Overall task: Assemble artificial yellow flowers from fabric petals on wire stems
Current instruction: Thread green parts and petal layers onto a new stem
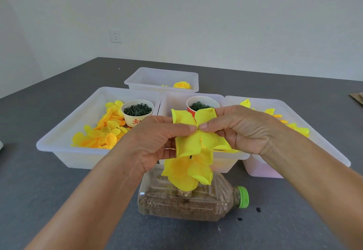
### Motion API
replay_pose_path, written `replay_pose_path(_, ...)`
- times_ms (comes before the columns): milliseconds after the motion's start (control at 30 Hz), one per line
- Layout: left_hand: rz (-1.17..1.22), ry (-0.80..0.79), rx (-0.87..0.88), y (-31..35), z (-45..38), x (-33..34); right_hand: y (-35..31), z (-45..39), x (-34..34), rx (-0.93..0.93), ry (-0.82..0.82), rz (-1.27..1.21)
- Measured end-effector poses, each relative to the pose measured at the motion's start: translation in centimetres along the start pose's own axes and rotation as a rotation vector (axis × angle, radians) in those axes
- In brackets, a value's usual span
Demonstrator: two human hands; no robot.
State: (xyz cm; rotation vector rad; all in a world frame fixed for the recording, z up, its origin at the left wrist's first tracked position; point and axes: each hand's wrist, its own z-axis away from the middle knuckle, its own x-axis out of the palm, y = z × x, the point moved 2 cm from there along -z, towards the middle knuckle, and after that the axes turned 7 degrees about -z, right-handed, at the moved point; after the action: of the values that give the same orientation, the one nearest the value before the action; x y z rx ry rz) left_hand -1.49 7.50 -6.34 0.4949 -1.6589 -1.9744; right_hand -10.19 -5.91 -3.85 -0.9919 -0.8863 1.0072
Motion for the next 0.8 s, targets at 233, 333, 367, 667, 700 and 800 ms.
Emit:
replay_pose_path(233, -0.001, -0.011, 0.002, -0.03, -0.01, 0.11, 0.07, -0.13, 0.04, 0.004, 0.011, -0.003)
replay_pose_path(333, -0.01, -0.025, 0.001, -0.16, -0.01, 0.13, 0.25, -0.09, 0.09, 0.013, -0.007, -0.006)
replay_pose_path(367, -0.014, -0.026, 0.004, -0.19, 0.0, 0.06, 0.24, -0.08, 0.13, 0.015, -0.014, -0.007)
replay_pose_path(667, -0.024, -0.034, 0.008, -0.1, -0.08, -0.14, 0.2, -0.14, 0.13, 0.026, -0.017, -0.005)
replay_pose_path(700, -0.013, -0.034, 0.002, -0.1, -0.09, -0.11, 0.22, -0.18, 0.12, 0.028, -0.013, -0.011)
replay_pose_path(800, 0.008, -0.032, -0.017, -0.15, -0.2, 0.02, 0.18, -0.23, 0.18, 0.033, -0.007, -0.019)
